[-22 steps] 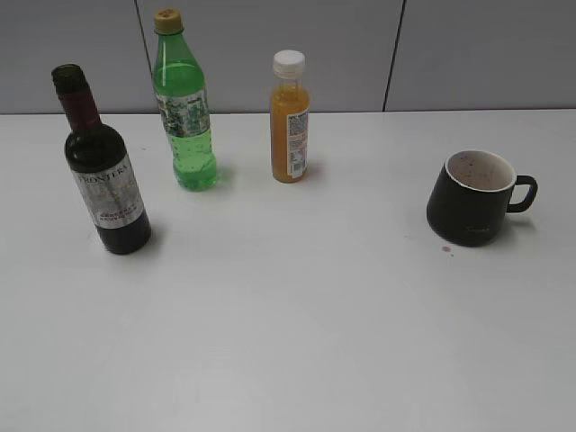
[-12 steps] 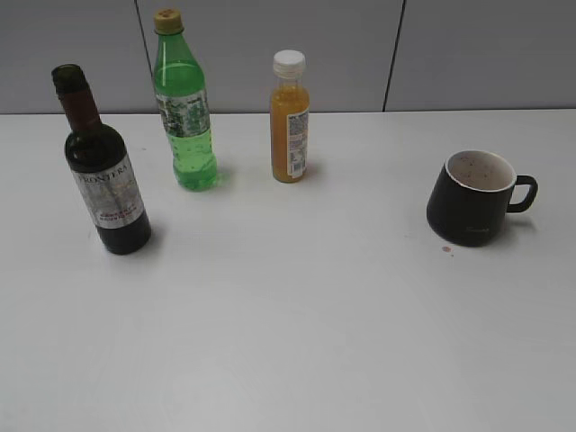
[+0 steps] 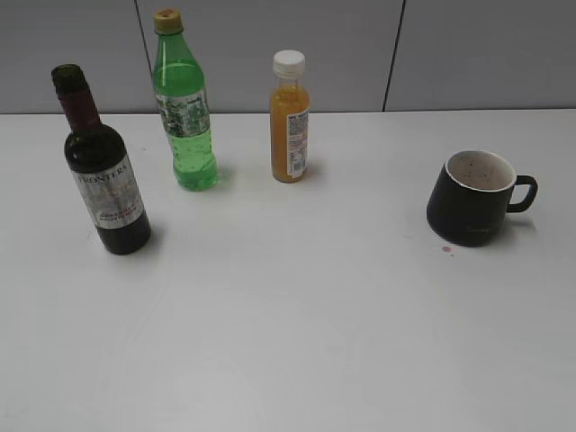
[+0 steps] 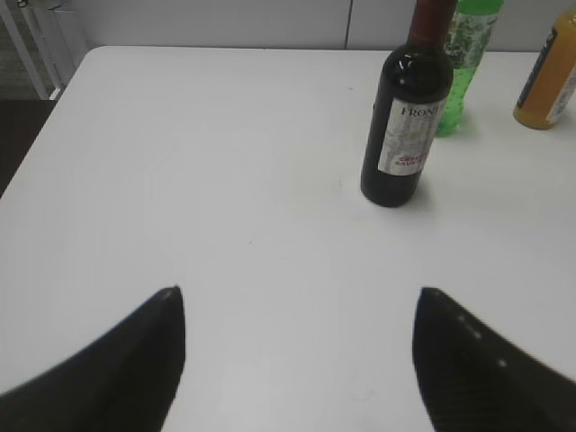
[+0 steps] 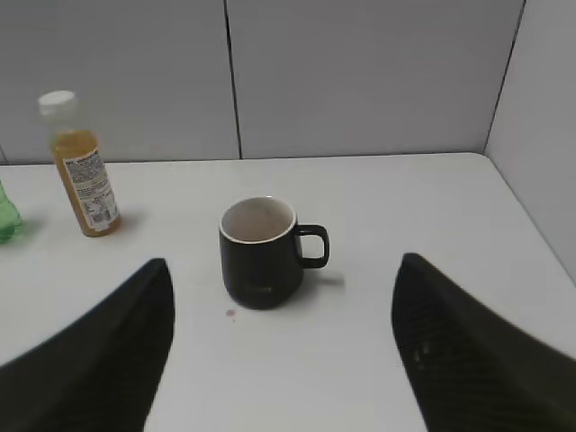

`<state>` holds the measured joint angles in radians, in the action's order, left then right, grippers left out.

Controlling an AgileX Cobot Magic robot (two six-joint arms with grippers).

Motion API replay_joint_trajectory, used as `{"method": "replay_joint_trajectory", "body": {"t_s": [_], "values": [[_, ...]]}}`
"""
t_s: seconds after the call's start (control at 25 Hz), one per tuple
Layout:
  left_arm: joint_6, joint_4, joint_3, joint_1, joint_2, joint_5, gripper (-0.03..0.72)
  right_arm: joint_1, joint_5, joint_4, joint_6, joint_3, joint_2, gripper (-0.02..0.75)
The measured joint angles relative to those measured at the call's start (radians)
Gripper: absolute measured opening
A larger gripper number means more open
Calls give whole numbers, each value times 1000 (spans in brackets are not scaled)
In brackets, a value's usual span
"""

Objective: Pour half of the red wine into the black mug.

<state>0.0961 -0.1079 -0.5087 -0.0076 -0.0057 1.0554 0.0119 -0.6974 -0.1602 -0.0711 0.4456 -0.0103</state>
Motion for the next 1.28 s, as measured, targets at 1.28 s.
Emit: {"method": "replay_joint_trajectory", "body": {"t_s": [1.28], "values": [[0,0,0,0,0,0,589,-272,1388,-135,-173,-260,-968,587]]}}
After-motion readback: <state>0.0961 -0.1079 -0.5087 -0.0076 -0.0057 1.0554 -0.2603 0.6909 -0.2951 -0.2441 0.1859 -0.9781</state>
